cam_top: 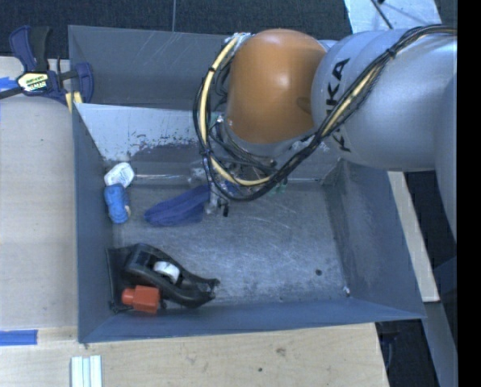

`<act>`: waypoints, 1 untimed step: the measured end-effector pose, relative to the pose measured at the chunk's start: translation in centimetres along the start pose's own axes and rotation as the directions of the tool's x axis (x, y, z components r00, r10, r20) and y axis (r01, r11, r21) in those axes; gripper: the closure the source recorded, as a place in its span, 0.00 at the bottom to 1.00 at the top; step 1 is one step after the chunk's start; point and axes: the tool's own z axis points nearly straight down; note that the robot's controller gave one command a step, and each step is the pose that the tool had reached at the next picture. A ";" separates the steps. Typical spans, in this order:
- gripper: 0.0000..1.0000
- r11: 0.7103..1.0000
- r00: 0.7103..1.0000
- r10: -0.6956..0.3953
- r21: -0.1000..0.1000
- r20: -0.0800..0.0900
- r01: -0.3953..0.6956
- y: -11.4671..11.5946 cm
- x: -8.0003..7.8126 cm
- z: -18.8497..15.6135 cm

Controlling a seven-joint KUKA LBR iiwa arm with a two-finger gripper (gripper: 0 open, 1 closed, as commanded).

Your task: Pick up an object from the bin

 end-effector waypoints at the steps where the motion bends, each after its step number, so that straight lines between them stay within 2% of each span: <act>1: 1.00 1.000 1.000 -0.018 -0.002 0.001 0.018 2.1 -1.7 -10.2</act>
Offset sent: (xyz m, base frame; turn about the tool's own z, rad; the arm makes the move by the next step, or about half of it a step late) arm 0.0040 0.0243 0.0964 -0.0168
